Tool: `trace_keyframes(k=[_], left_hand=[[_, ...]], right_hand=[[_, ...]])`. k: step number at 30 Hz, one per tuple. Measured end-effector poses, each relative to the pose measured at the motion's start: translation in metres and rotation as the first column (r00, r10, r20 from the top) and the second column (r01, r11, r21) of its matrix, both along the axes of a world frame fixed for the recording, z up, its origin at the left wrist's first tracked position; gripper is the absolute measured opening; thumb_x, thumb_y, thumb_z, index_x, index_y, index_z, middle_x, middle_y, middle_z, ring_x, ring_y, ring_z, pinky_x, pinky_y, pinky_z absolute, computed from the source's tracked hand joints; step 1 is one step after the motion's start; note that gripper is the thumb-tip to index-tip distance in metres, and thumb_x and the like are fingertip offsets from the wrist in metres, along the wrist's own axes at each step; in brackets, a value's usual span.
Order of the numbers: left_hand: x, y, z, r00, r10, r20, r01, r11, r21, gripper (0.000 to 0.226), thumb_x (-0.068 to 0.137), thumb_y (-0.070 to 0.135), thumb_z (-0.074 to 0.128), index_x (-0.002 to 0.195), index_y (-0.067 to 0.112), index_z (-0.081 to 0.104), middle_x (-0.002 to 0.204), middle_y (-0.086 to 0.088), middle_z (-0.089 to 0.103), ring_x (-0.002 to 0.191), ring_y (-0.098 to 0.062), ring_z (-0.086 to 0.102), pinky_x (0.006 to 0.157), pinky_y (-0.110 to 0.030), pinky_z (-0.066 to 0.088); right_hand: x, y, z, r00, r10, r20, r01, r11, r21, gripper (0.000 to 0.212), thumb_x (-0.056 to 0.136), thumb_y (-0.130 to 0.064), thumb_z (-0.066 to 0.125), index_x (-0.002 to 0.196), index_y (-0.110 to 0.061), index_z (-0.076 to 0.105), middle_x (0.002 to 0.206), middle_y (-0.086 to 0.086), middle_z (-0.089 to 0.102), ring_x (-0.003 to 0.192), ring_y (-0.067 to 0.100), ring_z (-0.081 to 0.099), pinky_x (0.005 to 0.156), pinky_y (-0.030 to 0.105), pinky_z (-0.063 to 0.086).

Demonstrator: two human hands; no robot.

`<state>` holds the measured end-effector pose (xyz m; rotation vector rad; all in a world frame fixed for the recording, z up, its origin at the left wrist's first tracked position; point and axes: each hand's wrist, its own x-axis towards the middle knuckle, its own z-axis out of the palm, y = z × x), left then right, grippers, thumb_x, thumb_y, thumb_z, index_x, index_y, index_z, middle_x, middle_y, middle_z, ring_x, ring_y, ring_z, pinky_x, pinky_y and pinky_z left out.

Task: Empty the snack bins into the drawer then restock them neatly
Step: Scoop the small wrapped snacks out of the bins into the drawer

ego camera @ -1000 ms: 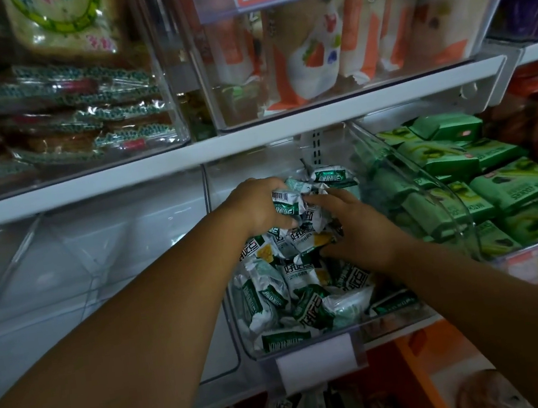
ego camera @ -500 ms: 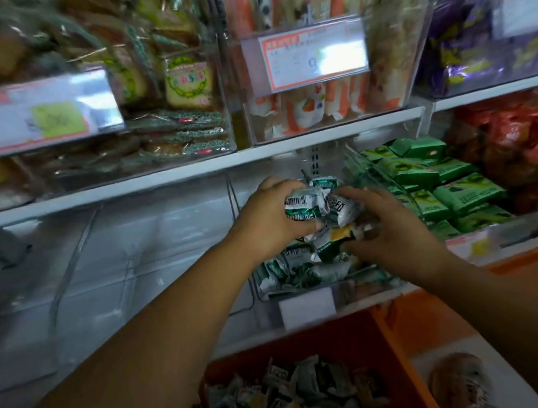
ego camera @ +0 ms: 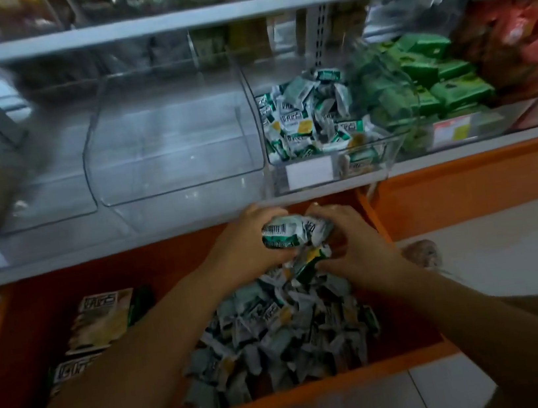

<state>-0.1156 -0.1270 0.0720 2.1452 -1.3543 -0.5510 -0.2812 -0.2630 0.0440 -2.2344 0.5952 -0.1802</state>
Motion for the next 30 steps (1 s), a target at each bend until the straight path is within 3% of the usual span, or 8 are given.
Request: trace_keyframes(k=[3, 6, 9, 14, 18, 20, 24, 30], left_hand=[[-0.002, 0.013, -0.066, 0.996, 0.043, -0.075, -0.033, 0.991, 0.129, 0.061, 0.075, 0.039, 0.081, 0.129, 0.025, 0.057, 0.113, 0.004, 0.048, 0.103, -0.013, 0.052, 0.078, -0.025, 0.041], [0.000, 0.017, -0.118, 0.991, 0.067, -0.114, -0.039, 0.972, 0.231, 0.064, 0.079, 0.039, 0.079, 0.135, 0.024, 0.051, 0.125, 0.001, 0.045, 0.113, -0.018, 0.049, 0.084, -0.027, 0.040], [0.001, 0.019, -0.159, 0.986, 0.067, -0.152, -0.021, 0.957, 0.289, 0.070, 0.084, 0.035, 0.075, 0.144, 0.024, 0.042, 0.143, -0.002, 0.036, 0.129, -0.022, 0.039, 0.103, -0.031, 0.037], [-0.001, 0.021, -0.195, 0.984, 0.008, -0.180, 0.071, 0.900, 0.429, 0.081, 0.091, 0.041, 0.065, 0.155, 0.035, 0.015, 0.164, 0.004, -0.001, 0.149, -0.028, 0.007, 0.118, -0.047, 0.023], [0.002, 0.014, -0.189, 0.986, -0.024, -0.163, 0.100, 0.872, 0.479, 0.085, 0.091, 0.046, 0.063, 0.155, 0.040, 0.007, 0.164, 0.005, -0.006, 0.149, -0.030, 0.004, 0.118, -0.051, 0.023], [0.004, 0.011, -0.178, 0.989, -0.028, -0.148, 0.094, 0.882, 0.462, 0.085, 0.089, 0.049, 0.064, 0.154, 0.041, 0.010, 0.164, 0.006, -0.002, 0.149, -0.029, 0.007, 0.118, -0.052, 0.024], [0.003, 0.005, -0.133, 0.995, -0.073, -0.064, 0.092, 0.912, 0.400, 0.073, 0.092, 0.046, 0.062, 0.153, 0.036, 0.023, 0.161, 0.004, 0.016, 0.147, -0.024, 0.016, 0.118, -0.046, 0.024], [0.000, -0.010, -0.031, 0.968, -0.081, 0.236, 0.100, 0.993, -0.068, 0.038, 0.095, 0.036, 0.058, 0.133, 0.030, 0.056, 0.132, 0.010, 0.052, 0.122, -0.007, 0.045, 0.099, -0.025, 0.042]], right_hand=[[0.006, 0.011, -0.052, 0.988, 0.039, -0.151, -0.027, 0.997, 0.077, 0.079, 0.079, -0.014, 0.078, 0.143, -0.029, 0.034, 0.144, -0.005, 0.027, 0.131, 0.019, 0.040, 0.103, 0.030, 0.045], [0.013, 0.009, -0.092, 0.947, 0.056, -0.318, -0.018, 0.992, 0.121, 0.079, 0.083, -0.016, 0.075, 0.146, -0.029, 0.029, 0.150, -0.001, 0.024, 0.134, 0.022, 0.036, 0.102, 0.030, 0.042], [0.013, 0.000, -0.129, 0.909, 0.057, -0.413, 0.008, 0.988, 0.154, 0.086, 0.083, -0.019, 0.076, 0.150, -0.028, 0.024, 0.155, 0.001, 0.020, 0.139, 0.028, 0.031, 0.105, 0.041, 0.042], [0.007, -0.007, -0.154, 0.905, 0.105, -0.413, 0.024, 0.955, 0.295, 0.090, 0.087, -0.011, 0.071, 0.153, -0.029, 0.012, 0.157, 0.004, 0.016, 0.134, 0.032, 0.037, 0.091, 0.029, 0.045], [0.002, -0.011, -0.159, 0.902, 0.114, -0.417, 0.012, 0.958, 0.288, 0.094, 0.087, -0.011, 0.071, 0.152, -0.039, 0.008, 0.157, 0.004, 0.015, 0.120, 0.038, 0.050, 0.078, 0.039, 0.052], [-0.001, -0.014, -0.157, 0.897, 0.119, -0.425, 0.012, 0.956, 0.294, 0.099, 0.084, -0.011, 0.074, 0.149, -0.045, 0.009, 0.158, 0.003, 0.012, 0.126, 0.038, 0.045, 0.081, 0.045, 0.055], [-0.002, -0.017, -0.119, 0.898, 0.103, -0.428, 0.039, 0.950, 0.311, 0.097, 0.083, -0.018, 0.076, 0.152, -0.037, 0.010, 0.160, 0.002, 0.005, 0.138, 0.034, 0.033, 0.083, 0.030, 0.050], [-0.003, -0.027, -0.005, 0.994, -0.081, -0.070, 0.090, 0.987, 0.135, 0.047, 0.090, -0.031, 0.065, 0.134, -0.034, 0.047, 0.130, -0.010, 0.052, 0.121, 0.007, 0.050, 0.097, 0.021, 0.042]])
